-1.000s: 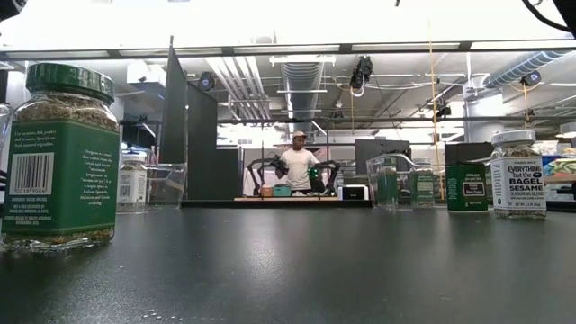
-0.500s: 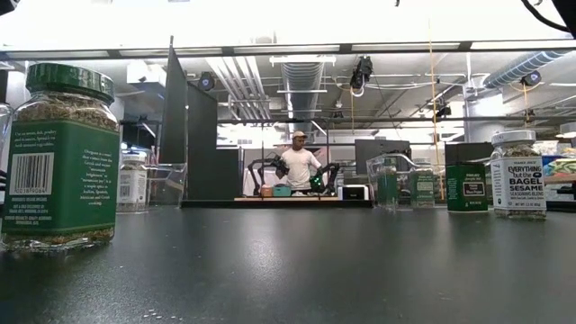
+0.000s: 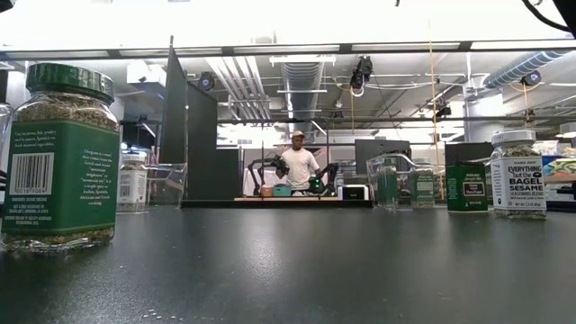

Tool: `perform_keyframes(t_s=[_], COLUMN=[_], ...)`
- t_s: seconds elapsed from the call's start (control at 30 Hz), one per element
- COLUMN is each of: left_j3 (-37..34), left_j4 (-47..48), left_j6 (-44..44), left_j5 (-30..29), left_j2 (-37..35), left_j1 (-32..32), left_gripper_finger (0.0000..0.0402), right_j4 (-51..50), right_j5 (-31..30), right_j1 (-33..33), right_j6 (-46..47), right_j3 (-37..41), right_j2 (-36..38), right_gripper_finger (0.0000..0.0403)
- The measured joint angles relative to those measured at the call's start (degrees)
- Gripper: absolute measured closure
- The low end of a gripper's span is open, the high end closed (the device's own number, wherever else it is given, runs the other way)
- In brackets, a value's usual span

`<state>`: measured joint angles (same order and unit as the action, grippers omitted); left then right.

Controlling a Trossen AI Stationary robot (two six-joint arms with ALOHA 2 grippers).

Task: Sort spices by type
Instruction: Put the bottom left black seasoning can into the bottom transparent bin

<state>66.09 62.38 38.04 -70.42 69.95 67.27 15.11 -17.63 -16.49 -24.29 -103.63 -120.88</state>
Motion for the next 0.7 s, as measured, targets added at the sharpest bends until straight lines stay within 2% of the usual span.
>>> perform_keyframes(t_s=[0.07, 0.23, 0.3, 0.37, 0.47, 0.5, 0.7], left_j3=[1.0, 4.8, 6.6, 8.6, 10.6, 10.9, 9.0], left_j4=[0.0, 1.2, 2.2, 2.6, 3.2, 3.3, 5.3], left_j6=[0.0, -0.1, 0.2, 1.2, 2.0, 2.9, 14.3], left_j5=[1.7, 7.4, 11.6, 19.0, 28.3, 29.7, 29.6], left_j2=[0.0, 0.0, 0.0, -0.1, -0.1, -0.1, 0.1], left_j1=[-0.1, 0.0, 0.0, 0.2, 1.1, 1.6, 6.3], left_gripper_finger=[0.0288, 0.0288, 0.0288, 0.0288, 0.0288, 0.0288, 0.0288], right_j4=[0.1, -1.5, -4.3, -8.7, -15.6, -17.7, -24.1], right_j5=[0.0, 0.3, 0.5, -0.1, -0.5, -0.5, 3.2], right_j1=[0.0, -0.2, -0.3, -0.3, -0.1, 0.0, -0.2], right_j6=[1.4, 4.0, 5.6, 7.6, 10.7, 11.6, 14.7], right_j3=[0.0, 0.0, 0.0, 0.0, 0.0, 0.0, 0.6], right_j2=[0.0, 0.4, 1.2, 2.2, 4.3, 4.9, 6.6], right_gripper_finger=[0.0271, 0.0166, 0.0134, 0.011, 0.0088, 0.0084, 0.0075])
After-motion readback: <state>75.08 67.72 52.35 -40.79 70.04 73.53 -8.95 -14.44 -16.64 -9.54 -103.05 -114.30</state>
